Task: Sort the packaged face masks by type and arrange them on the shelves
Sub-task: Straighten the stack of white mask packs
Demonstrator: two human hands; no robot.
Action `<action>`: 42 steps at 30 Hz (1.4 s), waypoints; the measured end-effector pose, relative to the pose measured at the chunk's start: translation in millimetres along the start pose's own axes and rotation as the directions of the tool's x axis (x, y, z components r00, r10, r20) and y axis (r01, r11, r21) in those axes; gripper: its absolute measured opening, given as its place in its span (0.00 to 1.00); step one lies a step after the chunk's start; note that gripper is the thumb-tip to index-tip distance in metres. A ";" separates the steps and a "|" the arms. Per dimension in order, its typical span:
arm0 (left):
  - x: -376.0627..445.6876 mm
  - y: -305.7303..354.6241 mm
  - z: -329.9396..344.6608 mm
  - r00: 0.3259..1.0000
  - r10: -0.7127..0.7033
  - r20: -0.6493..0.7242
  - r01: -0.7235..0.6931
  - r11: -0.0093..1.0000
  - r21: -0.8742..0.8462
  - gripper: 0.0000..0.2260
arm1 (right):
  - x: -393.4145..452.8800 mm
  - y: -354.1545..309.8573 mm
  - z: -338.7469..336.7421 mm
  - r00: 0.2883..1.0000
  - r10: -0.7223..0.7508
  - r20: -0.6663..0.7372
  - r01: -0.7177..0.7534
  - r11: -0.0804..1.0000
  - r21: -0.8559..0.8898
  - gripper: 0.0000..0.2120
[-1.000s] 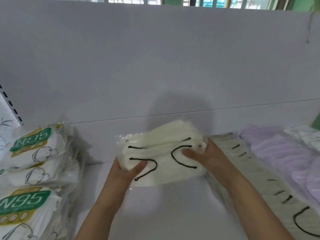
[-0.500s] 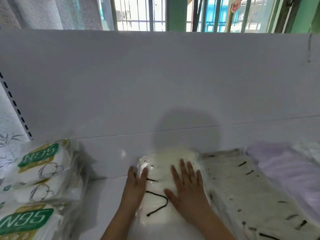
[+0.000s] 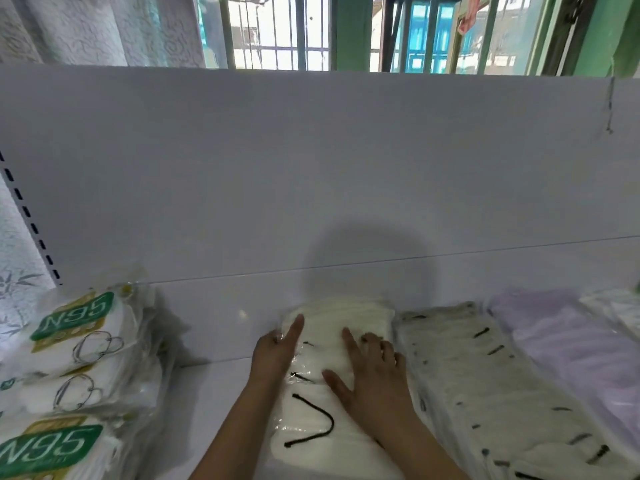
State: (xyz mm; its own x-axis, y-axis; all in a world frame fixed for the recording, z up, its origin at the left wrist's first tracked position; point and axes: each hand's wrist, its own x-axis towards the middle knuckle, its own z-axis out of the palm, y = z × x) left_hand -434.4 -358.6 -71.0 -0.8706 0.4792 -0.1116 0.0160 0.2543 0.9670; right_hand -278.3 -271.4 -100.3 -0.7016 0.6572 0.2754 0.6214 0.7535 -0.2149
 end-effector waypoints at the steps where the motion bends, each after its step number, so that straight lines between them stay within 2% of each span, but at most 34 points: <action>1: 1.6 0.1 0.3 0.999 0.033 0.021 -0.033 0.999 -0.002 0.20 | 3.5 1.0 -0.2 0.999 -0.020 -0.043 0.020 1.000 0.002 0.35; 3: 3.2 0.4 1.8 0.994 0.077 0.071 -0.077 0.997 -0.007 0.16 | 11.2 2.2 -0.8 0.993 -0.050 -0.111 0.054 0.998 0.033 0.36; 5: 5.1 -0.7 1.2 0.983 0.147 0.111 -0.140 0.988 -0.069 0.10 | 16.2 -1.4 -6.5 0.992 -0.065 -0.107 0.073 0.995 0.068 0.39; 7: 8.4 -2.6 -7.0 0.973 0.191 0.132 -0.178 0.979 -0.104 0.06 | 21.6 0.2 -7.0 0.989 -0.121 -0.087 0.124 0.992 0.034 0.41; 8: 10.9 -4.6 -12.3 0.970 0.188 0.156 -0.172 0.979 -0.107 0.06 | 23.4 1.7 -7.3 0.992 -0.127 -0.027 0.127 0.992 0.005 0.42; 11: 12.8 -8.5 -21.6 0.966 0.094 0.240 -0.068 0.991 -0.114 0.11 | 25.6 2.2 -5.6 0.995 -0.077 0.058 0.081 0.993 -0.081 0.41; 13: 11.1 -9.9 -22.2 0.974 0.051 0.223 -0.033 0.996 -0.085 0.15 | 23.7 0.3 -4.8 0.998 -0.036 0.050 0.038 0.998 -0.046 0.38; 17: 11.4 -21.8 -17.9 0.985 0.079 0.154 -0.072 0.996 -0.054 0.25 | 15.0 3.1 2.5 0.989 0.004 0.147 -0.008 1.000 0.027 0.48; 19: 14.2 -33.6 -18.4 0.993 0.085 0.086 -0.079 0.994 -0.076 0.31 | 13.2 4.1 -4.7 0.996 0.049 0.068 -0.052 0.998 0.039 0.49; 21: 15.4 -40.6 -18.8 0.994 0.078 0.076 -0.069 0.991 -0.118 0.34 | 13.5 4.9 -8.8 0.993 0.116 -0.013 -0.115 0.989 0.095 0.47; 23: 15.3 -38.5 -18.8 0.993 0.032 0.116 -0.009 0.982 -0.191 0.26 | 18.3 7.5 -8.2 0.985 0.173 -0.007 -0.165 0.953 0.255 0.46; 25: 12.3 -29.1 -19.2 0.984 -0.035 0.177 0.078 0.967 -0.241 0.17 | 24.2 7.0 -8.9 0.981 0.195 0.013 -0.190 0.934 0.302 0.46; 27: 7.3 -19.6 -18.4 0.977 -0.042 0.209 0.091 0.969 -0.231 0.16 | 29.1 7.4 -5.7 0.975 0.222 0.014 -0.214 0.914 0.345 0.48; 29: -0.3 -12.8 -15.2 0.988 -0.016 0.155 0.043 0.983 -0.176 0.18 | 32.8 7.8 -4.7 0.956 0.289 0.051 -0.281 0.855 0.435 0.49; 31: -6.4 -11.5 -12.9 0.996 -0.009 0.088 0.024 0.985 -0.171 0.19 | 37.1 9.0 -5.8 0.926 0.378 0.018 -0.344 0.820 0.458 0.41; 32: -8.9 -12.1 -12.5 0.997 -0.004 0.078 0.019 0.981 -0.194 0.17 | 39.6 8.6 -6.9 0.910 0.413 -0.036 -0.362 0.834 0.416 0.38; 34: -10.6 -13.4 -13.5 0.995 -0.008 0.099 0.032 0.970 -0.241 0.16 | 46.0 10.1 -8.7 0.896 0.424 -0.132 -0.363 0.871 0.332 0.38; 35: -11.6 -13.4 -14.6 0.993 -0.017 0.117 0.048 0.962 -0.268 0.17 | 48.2 10.6 -10.3 0.893 0.425 -0.150 -0.354 0.867 0.351 0.35; 37: -11.8 -15.0 -19.3 0.987 -0.053 0.153 0.098 0.948 -0.303 0.17 | 50.1 9.8 -18.2 0.905 0.419 -0.069 -0.324 0.786 0.527 0.26; 39: -8.6 -15.7 -24.2 0.978 -0.081 0.191 0.137 0.944 -0.301 0.14 | 53.8 12.7 -22.5 0.926 0.376 0.034 -0.313 0.714 0.627 0.22; 42: -5.1 -15.3 -27.1 0.970 -0.074 0.231 0.142 0.945 -0.293 0.09 | 55.4 14.6 -21.8 0.947 0.320 0.017 -0.263 0.747 0.611 0.21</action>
State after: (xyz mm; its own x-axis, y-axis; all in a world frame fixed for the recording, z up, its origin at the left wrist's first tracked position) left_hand -443.6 -387.8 -79.0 -0.7324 0.6400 -0.2325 -0.2525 0.0619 0.9656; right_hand -300.5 -224.4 -67.7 -0.4717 0.8639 0.1767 0.4352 0.4024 -0.8054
